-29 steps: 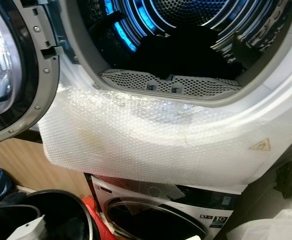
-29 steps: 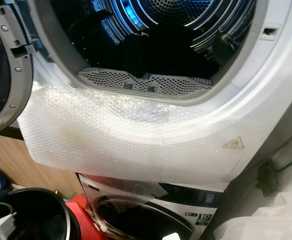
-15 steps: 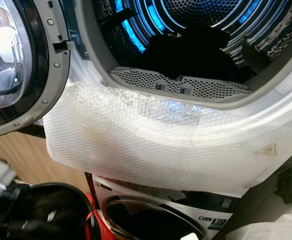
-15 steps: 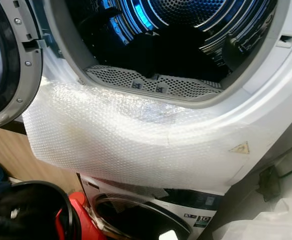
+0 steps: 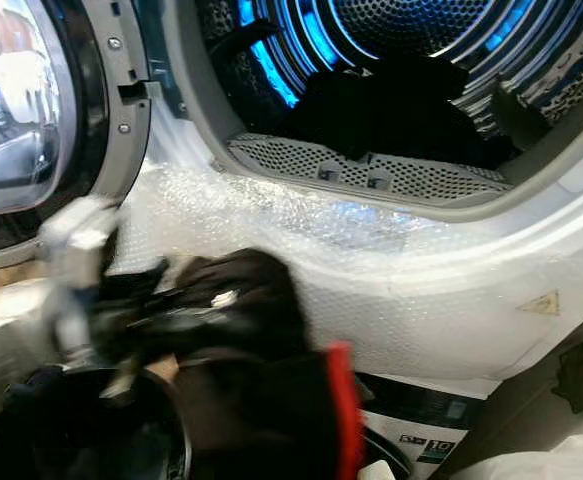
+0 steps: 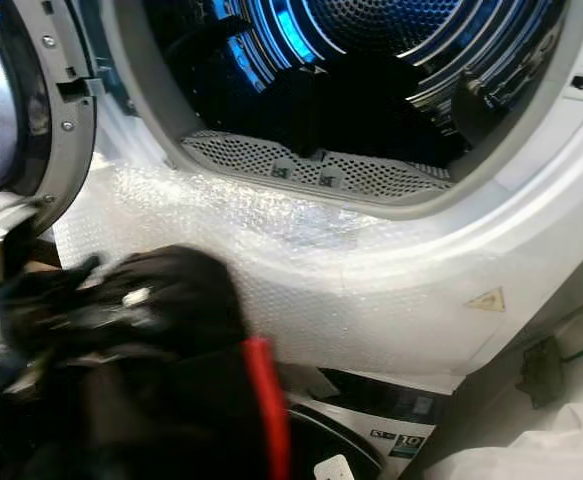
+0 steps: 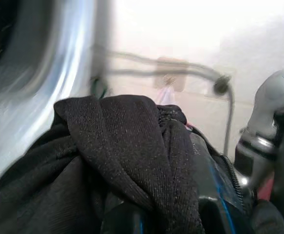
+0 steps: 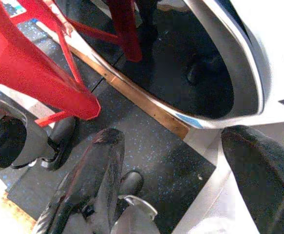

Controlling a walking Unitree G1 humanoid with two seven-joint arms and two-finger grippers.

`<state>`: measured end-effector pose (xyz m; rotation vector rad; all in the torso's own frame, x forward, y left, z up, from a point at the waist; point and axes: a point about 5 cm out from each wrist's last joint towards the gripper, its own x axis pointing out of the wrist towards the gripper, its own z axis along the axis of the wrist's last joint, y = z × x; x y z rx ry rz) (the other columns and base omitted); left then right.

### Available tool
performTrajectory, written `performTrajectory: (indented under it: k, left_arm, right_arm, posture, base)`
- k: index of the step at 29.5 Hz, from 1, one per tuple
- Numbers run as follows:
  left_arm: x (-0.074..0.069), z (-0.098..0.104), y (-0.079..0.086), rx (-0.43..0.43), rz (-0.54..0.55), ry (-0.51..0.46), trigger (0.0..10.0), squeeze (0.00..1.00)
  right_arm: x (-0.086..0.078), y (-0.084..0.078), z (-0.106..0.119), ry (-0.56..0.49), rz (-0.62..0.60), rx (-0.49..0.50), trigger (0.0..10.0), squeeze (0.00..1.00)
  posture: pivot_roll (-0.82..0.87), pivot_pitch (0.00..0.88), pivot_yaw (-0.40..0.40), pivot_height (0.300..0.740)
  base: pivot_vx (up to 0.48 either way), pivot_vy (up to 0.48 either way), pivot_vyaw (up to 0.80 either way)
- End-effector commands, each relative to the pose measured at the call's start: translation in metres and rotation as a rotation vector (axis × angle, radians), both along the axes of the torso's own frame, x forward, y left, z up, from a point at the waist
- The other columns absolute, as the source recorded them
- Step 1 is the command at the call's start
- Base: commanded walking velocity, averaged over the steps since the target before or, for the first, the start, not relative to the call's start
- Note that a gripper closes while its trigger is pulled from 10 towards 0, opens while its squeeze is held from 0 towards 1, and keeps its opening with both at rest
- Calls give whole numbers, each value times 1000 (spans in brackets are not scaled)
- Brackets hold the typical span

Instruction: Clothes washing

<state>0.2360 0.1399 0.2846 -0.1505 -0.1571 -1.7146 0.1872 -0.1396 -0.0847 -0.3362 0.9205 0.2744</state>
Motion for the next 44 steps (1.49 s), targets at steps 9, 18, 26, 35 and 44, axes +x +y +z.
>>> performTrajectory:
  k: [9,18,26,35,44]
  left_arm:
    - [31,43,-41,114,-203,-218,0,0]
    - [105,98,-70,178,23,-349,0,0]
    - [145,168,-49,-289,821,-336,0,0]
    - [155,172,-11,-361,1188,-388,10000,0]
    - [172,117,-30,-144,1120,-307,10000,0]
  right_arm:
    - [-4,-3,-2,9,-58,2,10000,0]
    - [-17,-12,-8,25,-125,-5,10000,0]
    - [-41,-27,-16,52,-202,-24,10000,0]
    - [-63,-36,-21,74,-243,-41,10000,0]
    - [-81,-53,-23,69,-269,-83,10000,0]
  posture:
    - [198,0,44,740]
    - [96,0,91,740]
    - [-12,0,120,740]
    - [-79,0,130,740]
    - [-156,0,120,740]
  base:
    - [0,0,0]
    - [0,0,0]
    - [0,0,0]
    - [0,0,0]
    - [0,0,0]
